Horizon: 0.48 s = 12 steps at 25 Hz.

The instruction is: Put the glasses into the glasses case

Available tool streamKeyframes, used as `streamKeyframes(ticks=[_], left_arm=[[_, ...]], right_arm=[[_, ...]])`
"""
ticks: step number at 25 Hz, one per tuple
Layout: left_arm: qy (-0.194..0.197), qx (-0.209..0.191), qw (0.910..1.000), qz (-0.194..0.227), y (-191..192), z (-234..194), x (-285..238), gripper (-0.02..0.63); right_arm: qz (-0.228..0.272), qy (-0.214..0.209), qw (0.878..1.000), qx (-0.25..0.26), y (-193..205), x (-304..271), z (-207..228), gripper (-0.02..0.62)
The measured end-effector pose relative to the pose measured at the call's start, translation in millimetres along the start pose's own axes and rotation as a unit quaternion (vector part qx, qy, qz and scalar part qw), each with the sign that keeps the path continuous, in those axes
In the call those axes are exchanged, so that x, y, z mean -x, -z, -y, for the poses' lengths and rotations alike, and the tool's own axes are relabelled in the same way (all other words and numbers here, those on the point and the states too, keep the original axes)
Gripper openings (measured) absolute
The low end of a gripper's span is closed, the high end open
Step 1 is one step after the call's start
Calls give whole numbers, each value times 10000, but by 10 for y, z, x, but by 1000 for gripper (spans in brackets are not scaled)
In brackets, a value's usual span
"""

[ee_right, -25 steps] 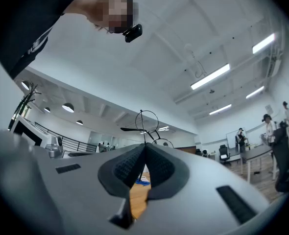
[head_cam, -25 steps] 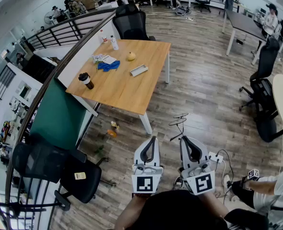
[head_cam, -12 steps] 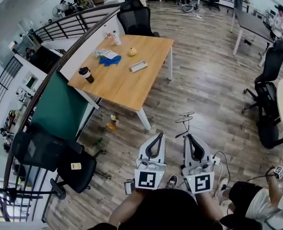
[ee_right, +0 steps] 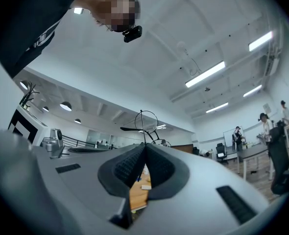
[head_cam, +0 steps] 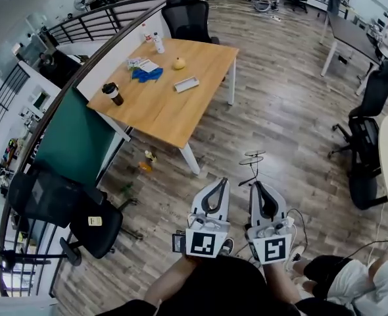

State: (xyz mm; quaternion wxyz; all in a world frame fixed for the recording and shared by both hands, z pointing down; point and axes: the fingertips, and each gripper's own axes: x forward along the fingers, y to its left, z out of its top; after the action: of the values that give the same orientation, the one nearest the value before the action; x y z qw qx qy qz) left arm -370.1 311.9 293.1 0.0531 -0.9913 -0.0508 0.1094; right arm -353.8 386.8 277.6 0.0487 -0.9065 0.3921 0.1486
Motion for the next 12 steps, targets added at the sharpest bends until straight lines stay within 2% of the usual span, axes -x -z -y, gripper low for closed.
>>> streamKeyframes(ticks=[4, 9, 12], left_arm=[[39, 160, 9998, 76, 109, -34, -300, 21], [287, 215, 9990, 253, 116, -145, -702, 21], [313, 426, 9981, 312, 138, -289, -897, 21]], right_arm=[[-258, -76, 9996, 73, 178, -116, 154, 12], [-378, -46, 9989, 255, 193, -437, 298, 12], [-179, 155, 9991, 362, 122, -711, 376, 12]])
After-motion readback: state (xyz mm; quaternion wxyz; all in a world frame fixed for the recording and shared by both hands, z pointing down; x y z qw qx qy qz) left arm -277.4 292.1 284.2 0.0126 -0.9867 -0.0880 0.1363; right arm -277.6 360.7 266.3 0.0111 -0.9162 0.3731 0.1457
